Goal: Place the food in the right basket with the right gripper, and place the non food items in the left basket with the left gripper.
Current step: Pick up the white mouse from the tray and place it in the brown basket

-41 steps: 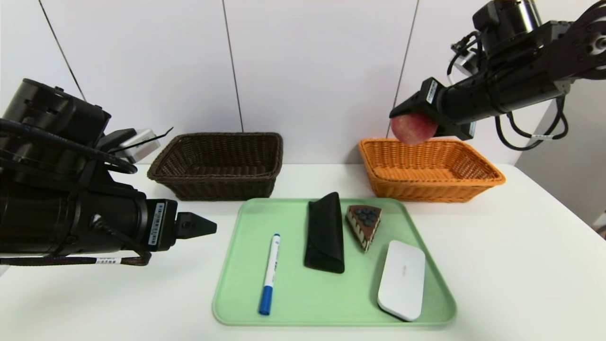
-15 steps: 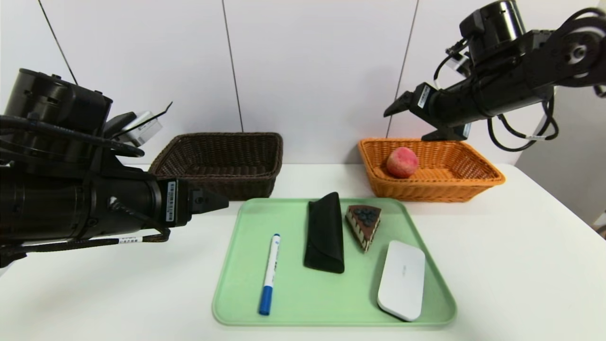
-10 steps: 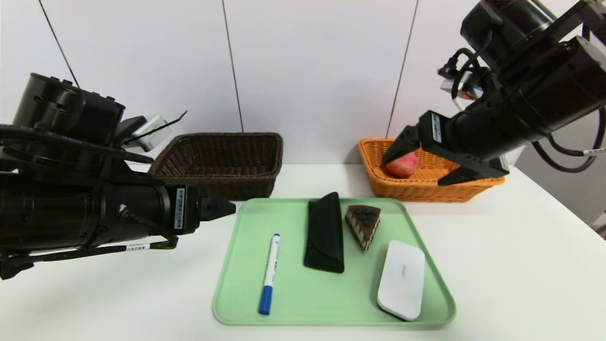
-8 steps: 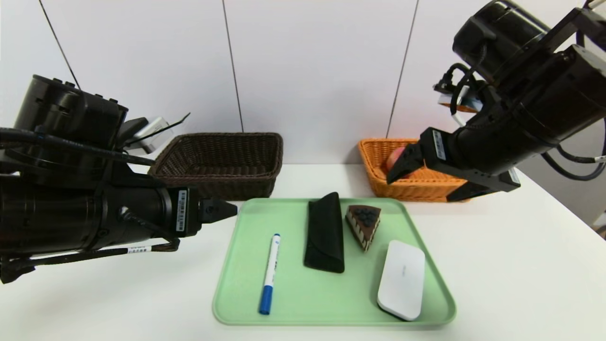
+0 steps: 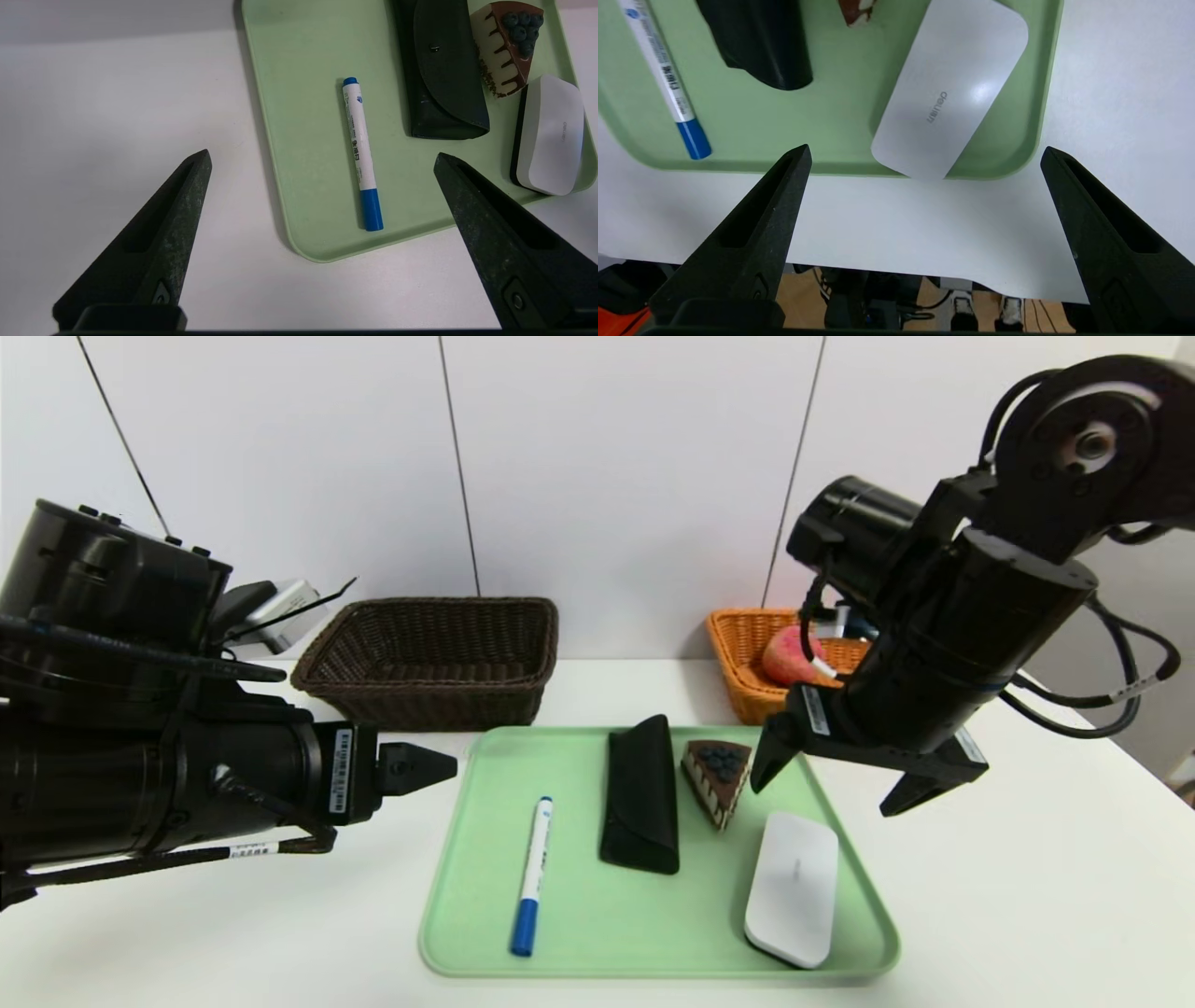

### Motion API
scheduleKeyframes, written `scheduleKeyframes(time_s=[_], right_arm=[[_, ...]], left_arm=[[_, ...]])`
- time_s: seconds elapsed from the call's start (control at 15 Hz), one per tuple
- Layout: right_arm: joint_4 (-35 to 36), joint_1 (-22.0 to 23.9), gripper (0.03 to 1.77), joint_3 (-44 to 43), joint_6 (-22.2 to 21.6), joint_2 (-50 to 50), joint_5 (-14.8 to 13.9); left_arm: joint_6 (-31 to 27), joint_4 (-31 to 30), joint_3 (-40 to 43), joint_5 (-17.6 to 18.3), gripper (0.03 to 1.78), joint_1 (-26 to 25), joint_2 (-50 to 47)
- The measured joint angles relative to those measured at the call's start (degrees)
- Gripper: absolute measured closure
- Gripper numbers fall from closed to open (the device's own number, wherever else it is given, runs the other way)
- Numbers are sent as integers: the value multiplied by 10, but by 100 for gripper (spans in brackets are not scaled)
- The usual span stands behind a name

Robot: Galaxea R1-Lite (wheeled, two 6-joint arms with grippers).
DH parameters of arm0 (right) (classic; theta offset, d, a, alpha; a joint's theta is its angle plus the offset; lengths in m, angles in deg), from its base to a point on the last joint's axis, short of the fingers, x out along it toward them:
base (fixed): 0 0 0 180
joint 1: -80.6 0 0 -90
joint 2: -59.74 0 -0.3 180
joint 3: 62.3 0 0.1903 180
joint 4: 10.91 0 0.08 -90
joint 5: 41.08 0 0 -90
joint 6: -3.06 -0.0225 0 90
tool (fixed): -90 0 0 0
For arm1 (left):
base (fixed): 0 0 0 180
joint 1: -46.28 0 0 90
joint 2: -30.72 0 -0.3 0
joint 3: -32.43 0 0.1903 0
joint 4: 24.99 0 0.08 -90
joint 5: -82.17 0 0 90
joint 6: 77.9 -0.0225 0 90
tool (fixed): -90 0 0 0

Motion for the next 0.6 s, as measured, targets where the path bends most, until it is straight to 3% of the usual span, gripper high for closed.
scheduleKeyframes(time_s=[0.33, 0.6], right_arm=[[-36, 0, 10, 1, -71, -49, 40], [-36, 0, 10, 1, -87, -77, 43]], left_arm=[[1, -1, 9, 0, 12, 0, -11], [1, 0, 11, 1, 12, 0, -19]])
